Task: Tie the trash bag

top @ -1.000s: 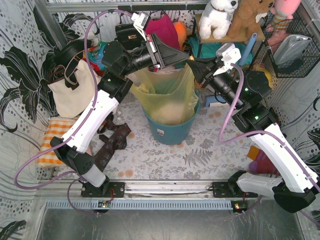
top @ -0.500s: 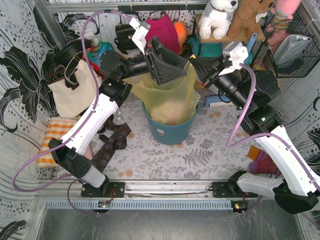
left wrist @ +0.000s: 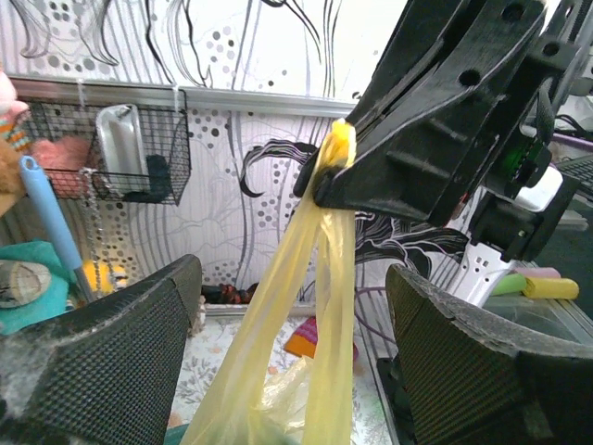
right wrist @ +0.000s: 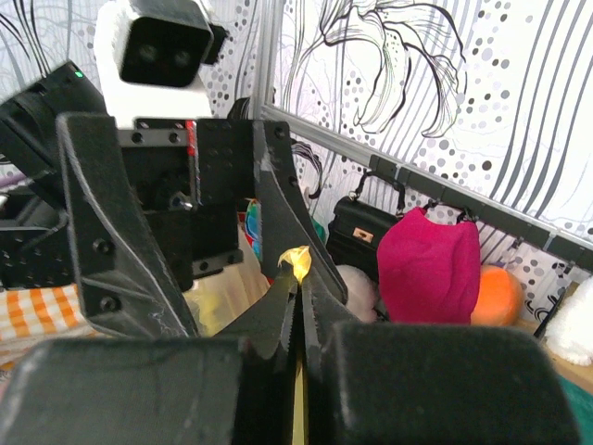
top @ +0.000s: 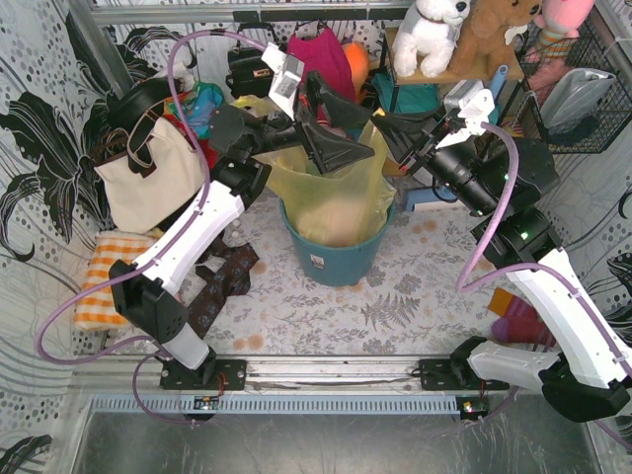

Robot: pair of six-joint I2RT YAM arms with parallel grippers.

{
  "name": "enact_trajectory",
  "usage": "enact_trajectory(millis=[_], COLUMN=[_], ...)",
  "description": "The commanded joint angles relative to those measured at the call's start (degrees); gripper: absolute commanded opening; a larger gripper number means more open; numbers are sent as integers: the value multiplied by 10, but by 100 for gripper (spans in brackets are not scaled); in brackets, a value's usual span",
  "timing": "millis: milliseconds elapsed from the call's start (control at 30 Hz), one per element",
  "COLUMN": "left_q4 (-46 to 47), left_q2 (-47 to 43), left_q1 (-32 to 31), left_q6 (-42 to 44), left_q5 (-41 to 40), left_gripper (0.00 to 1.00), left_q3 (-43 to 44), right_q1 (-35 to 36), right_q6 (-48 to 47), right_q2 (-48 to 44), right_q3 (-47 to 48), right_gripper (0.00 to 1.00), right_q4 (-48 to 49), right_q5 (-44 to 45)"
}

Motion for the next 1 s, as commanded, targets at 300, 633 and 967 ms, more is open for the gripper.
enact_trajectory(millis=[300,633,967], left_q4=[29,39,88], left_q2=[24,6,7], left_q1=[-46,-47,-48], left_q6=[-9,-16,-53], left_q5=[15,4,23], left_gripper=[65,3,2], left_q3=[8,-36,-42], right_q1=[1,1,1], right_q6=[27,27,17], right_q2=[10,-3,-16], right_q3=[20,31,30], right_gripper=[0,36,38], right_q4=[20,-11,-62], right_q5=[-1,11,22])
